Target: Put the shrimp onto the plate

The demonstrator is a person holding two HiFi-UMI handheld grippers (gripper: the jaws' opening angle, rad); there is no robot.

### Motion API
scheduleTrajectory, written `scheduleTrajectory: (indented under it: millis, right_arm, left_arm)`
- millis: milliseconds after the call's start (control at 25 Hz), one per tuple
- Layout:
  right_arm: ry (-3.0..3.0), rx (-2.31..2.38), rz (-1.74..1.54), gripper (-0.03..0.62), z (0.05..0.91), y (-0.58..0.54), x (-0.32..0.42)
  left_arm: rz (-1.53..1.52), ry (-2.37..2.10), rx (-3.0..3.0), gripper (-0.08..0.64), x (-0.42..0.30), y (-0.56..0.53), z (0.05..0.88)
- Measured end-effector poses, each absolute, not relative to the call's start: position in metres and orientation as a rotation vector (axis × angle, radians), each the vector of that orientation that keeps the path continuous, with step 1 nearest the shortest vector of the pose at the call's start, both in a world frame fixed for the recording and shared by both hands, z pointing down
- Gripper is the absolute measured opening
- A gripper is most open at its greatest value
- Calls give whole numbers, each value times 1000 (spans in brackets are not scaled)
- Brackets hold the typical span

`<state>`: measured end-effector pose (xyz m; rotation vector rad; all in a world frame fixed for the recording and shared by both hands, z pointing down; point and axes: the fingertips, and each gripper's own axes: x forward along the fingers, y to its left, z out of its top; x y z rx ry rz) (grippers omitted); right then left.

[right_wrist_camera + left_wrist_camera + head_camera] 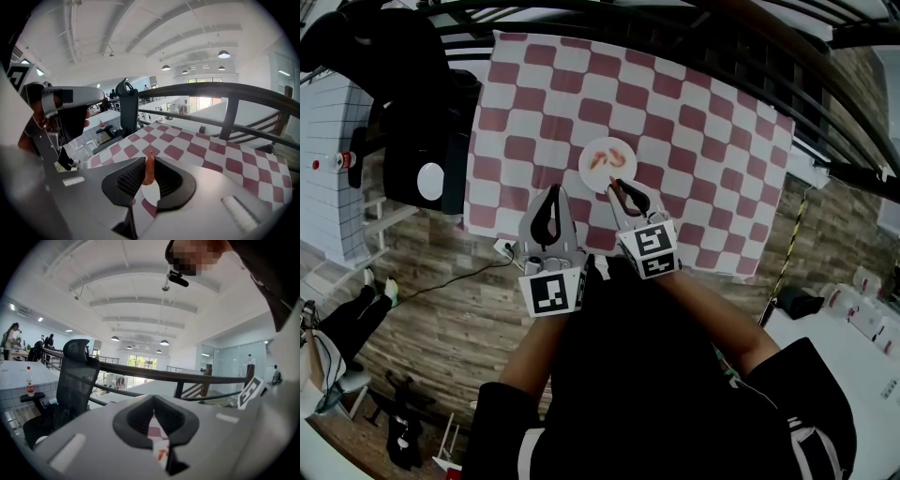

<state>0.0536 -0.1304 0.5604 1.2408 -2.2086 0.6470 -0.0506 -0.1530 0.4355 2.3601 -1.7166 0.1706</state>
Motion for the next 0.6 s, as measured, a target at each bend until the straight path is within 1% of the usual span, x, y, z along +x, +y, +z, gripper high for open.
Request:
scheduleTrajectory:
  millis: [320, 600]
  right_arm:
    - [-2176, 1174, 683, 58, 591, -129, 51]
    - [-2144, 1113, 642, 58, 620, -134, 45]
  left_arm:
    - [191, -1750, 2308, 8, -58, -151, 440]
    - [173, -1756, 2287, 8, -57, -156, 443]
